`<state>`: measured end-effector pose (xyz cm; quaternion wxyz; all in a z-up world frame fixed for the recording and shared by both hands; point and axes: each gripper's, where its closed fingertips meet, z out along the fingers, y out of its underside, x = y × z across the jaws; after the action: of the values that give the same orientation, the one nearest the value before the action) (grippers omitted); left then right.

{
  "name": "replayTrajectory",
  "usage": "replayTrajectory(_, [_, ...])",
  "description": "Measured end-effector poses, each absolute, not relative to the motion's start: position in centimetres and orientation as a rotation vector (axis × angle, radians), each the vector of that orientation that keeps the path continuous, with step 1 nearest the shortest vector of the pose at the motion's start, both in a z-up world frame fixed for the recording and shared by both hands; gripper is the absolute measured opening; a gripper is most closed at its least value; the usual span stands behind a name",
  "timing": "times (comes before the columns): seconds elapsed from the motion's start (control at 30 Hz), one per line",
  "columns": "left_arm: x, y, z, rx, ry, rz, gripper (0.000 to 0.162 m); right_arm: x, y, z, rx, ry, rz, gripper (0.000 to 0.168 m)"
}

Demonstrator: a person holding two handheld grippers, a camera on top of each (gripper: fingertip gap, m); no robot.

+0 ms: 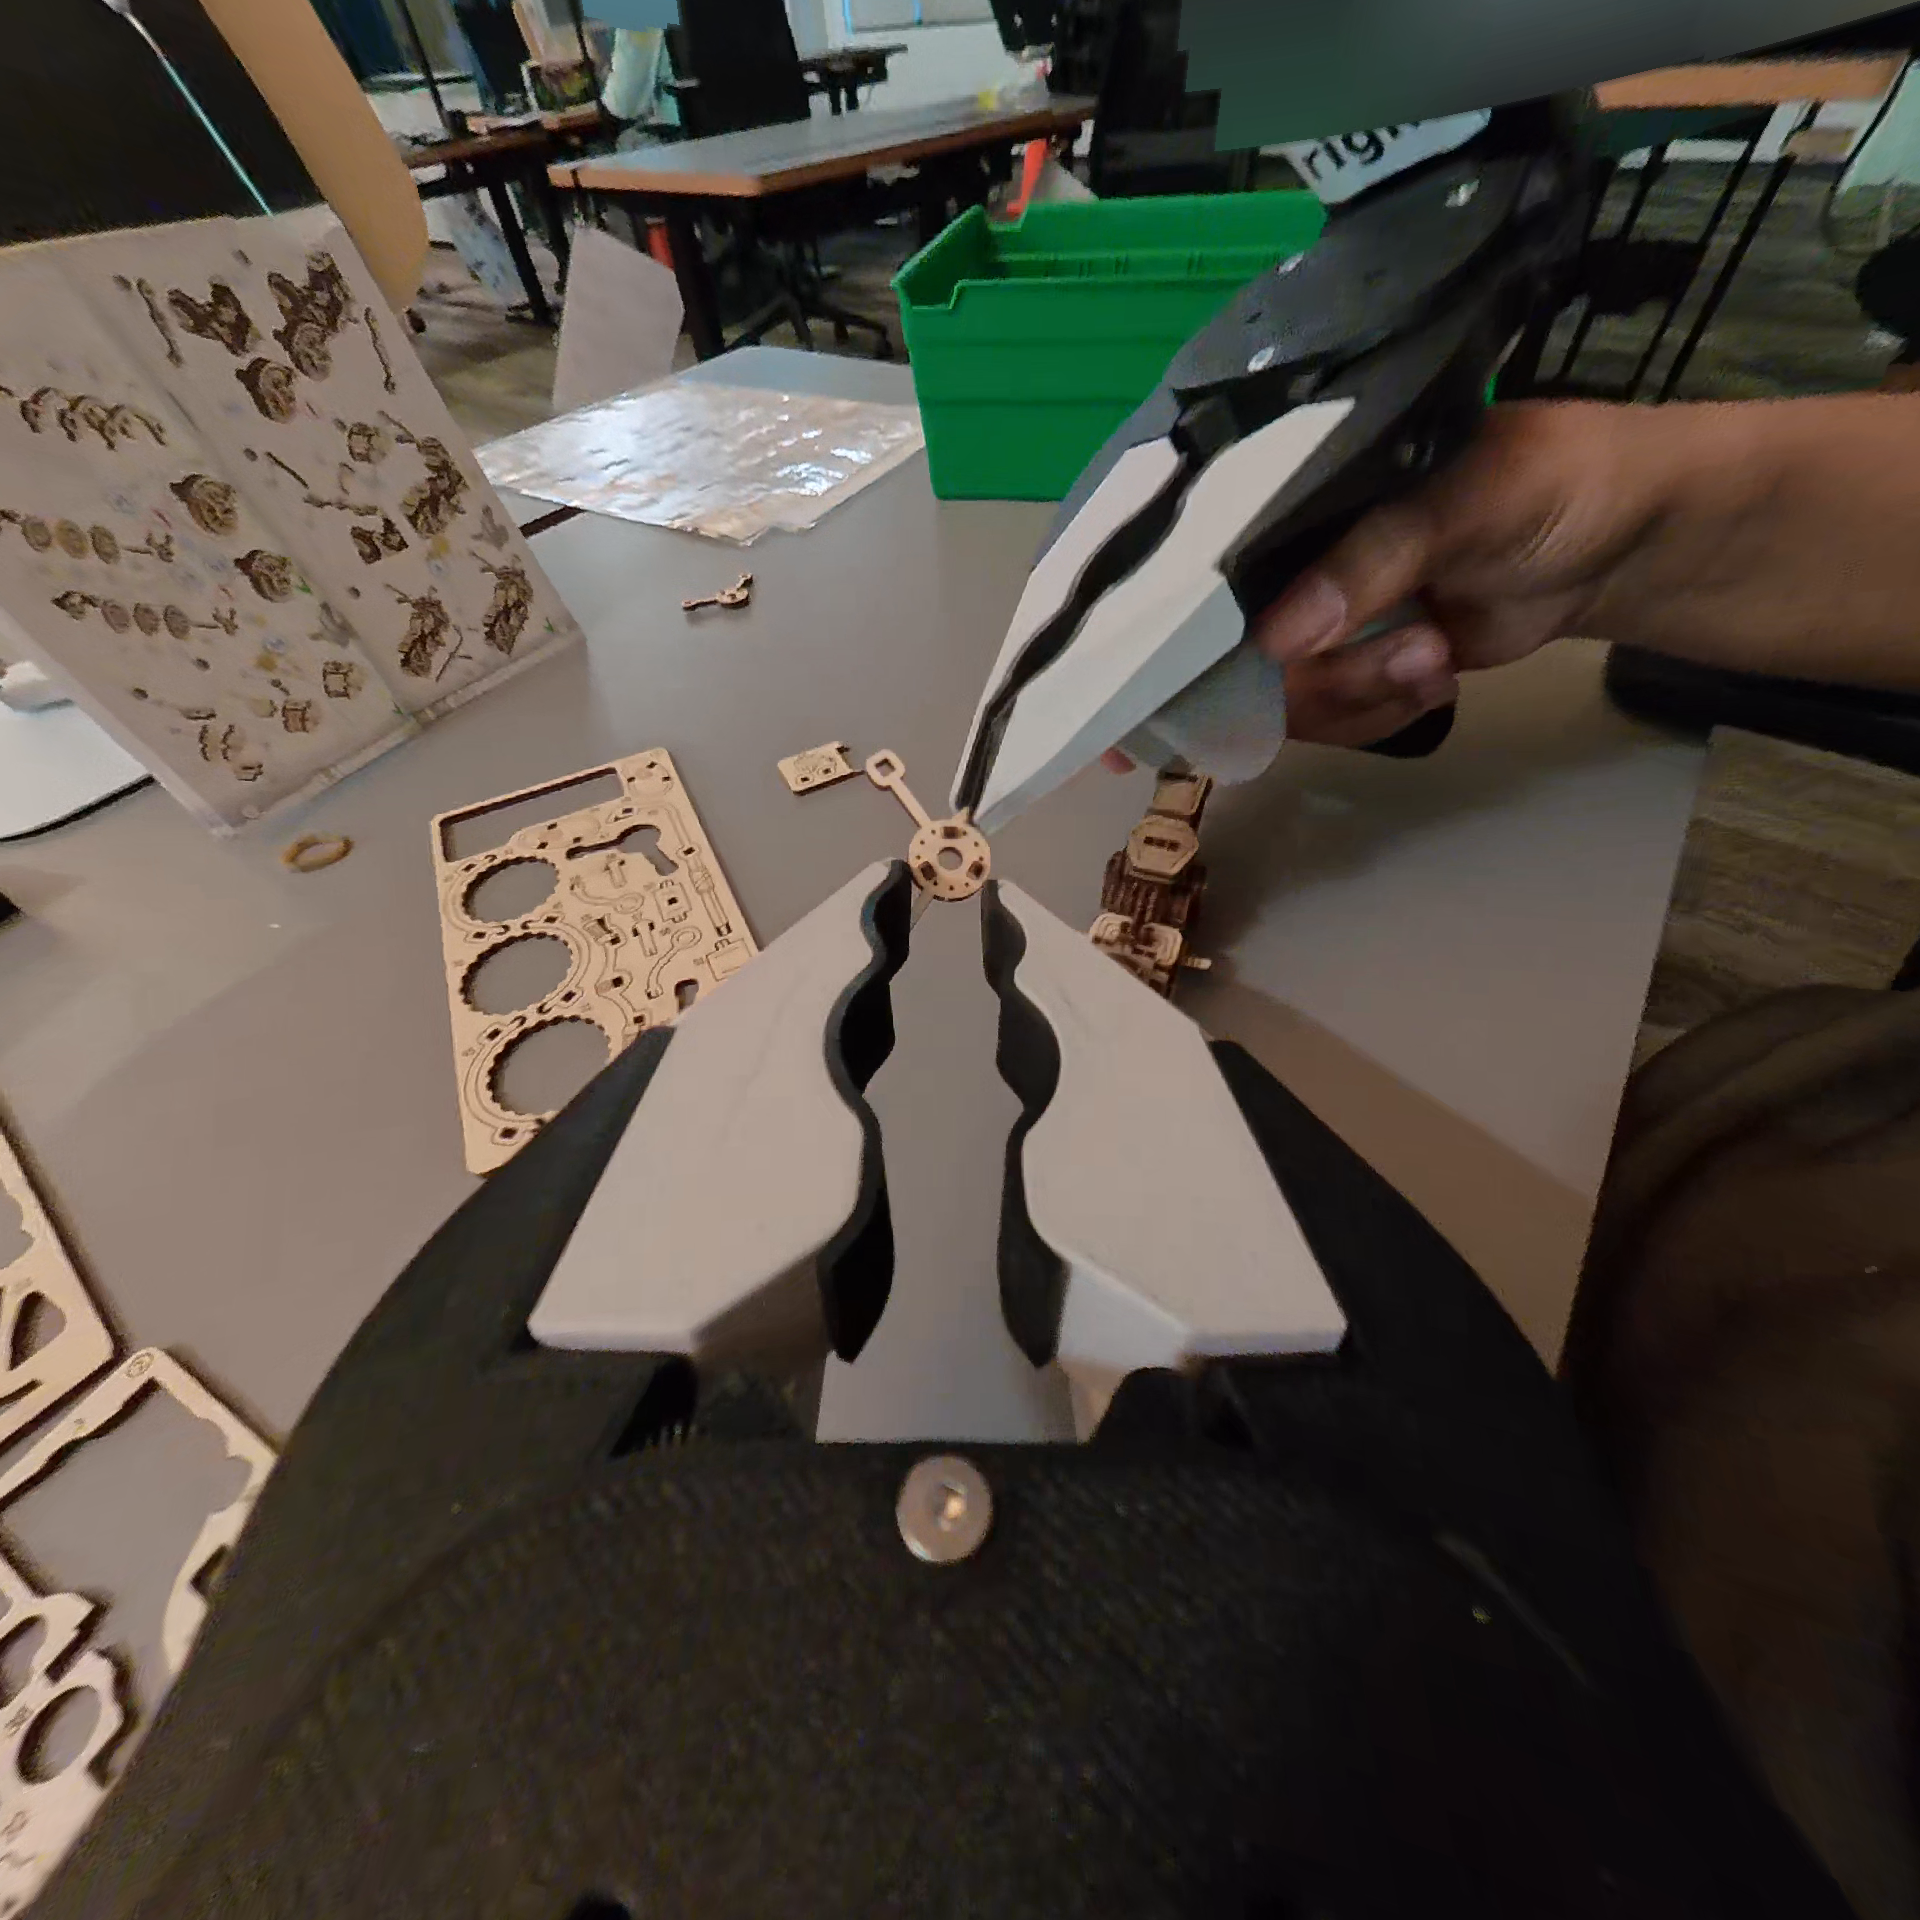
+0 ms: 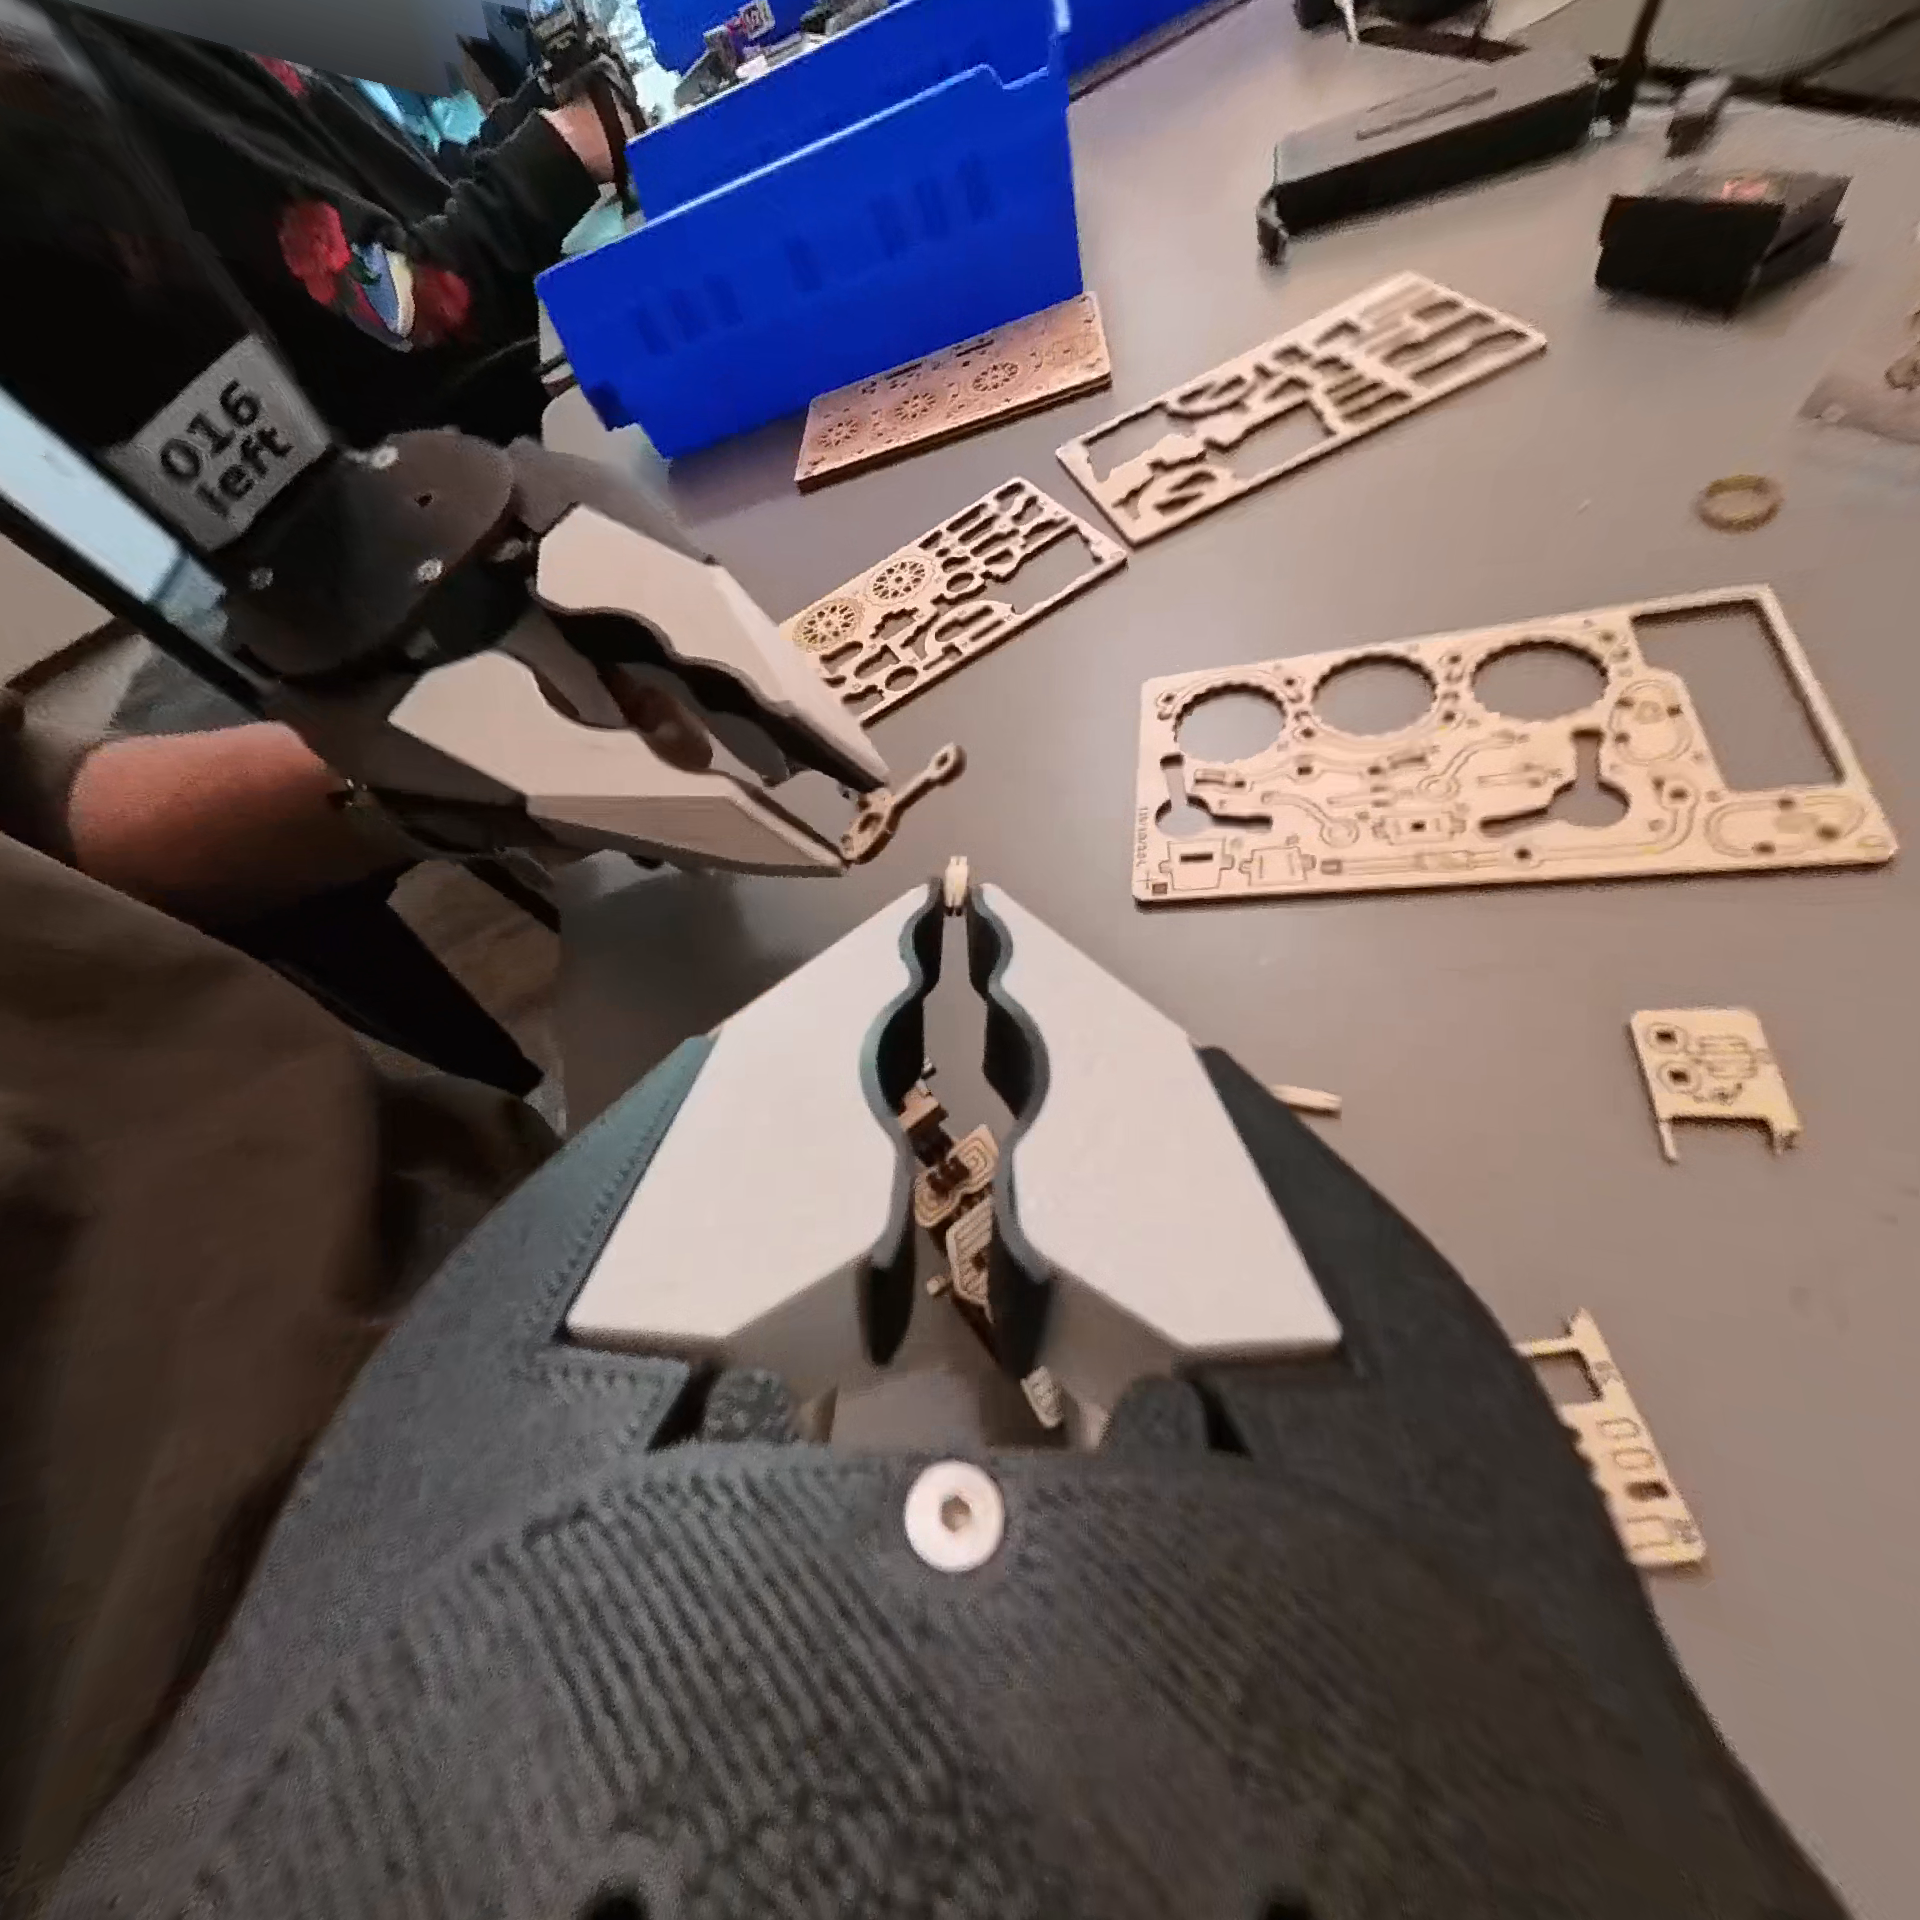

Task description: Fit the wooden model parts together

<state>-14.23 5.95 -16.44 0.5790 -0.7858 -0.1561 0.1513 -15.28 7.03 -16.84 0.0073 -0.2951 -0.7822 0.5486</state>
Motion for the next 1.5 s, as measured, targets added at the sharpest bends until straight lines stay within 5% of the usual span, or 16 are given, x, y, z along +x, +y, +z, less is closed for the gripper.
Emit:
replayTrajectory(0.03, [-14.1,6.1,-16.2,-1.822,-0.370,0.329,0.011,-15.1,6.9,-16.8,-0.863,-2.443,1.702,0.003])
replayTrajectory(0.5, [-13.2,6.9,-15.0,-1.665,-0.560,-0.052,0.010,-14.3,5.5,-16.1,-0.524,-2.312,1.573,0.003])
replayTrajectory(0.77, [-13.0,7.2,-15.5,-1.644,-0.612,-0.177,0.024,-14.5,5.6,-16.5,-0.531,-2.316,1.560,0.003])
replayTrajectory(1.13, [-14.8,5.5,-16.0,-1.642,-0.673,-0.120,0.013,-15.5,6.6,-16.1,-0.529,-2.250,1.504,0.003])
replayTrajectory(1.5, [-15.6,4.1,-24.2,-2.153,-0.789,0.164,0.032,-17.3,8.9,-15.6,-0.642,-2.169,1.516,0.003])
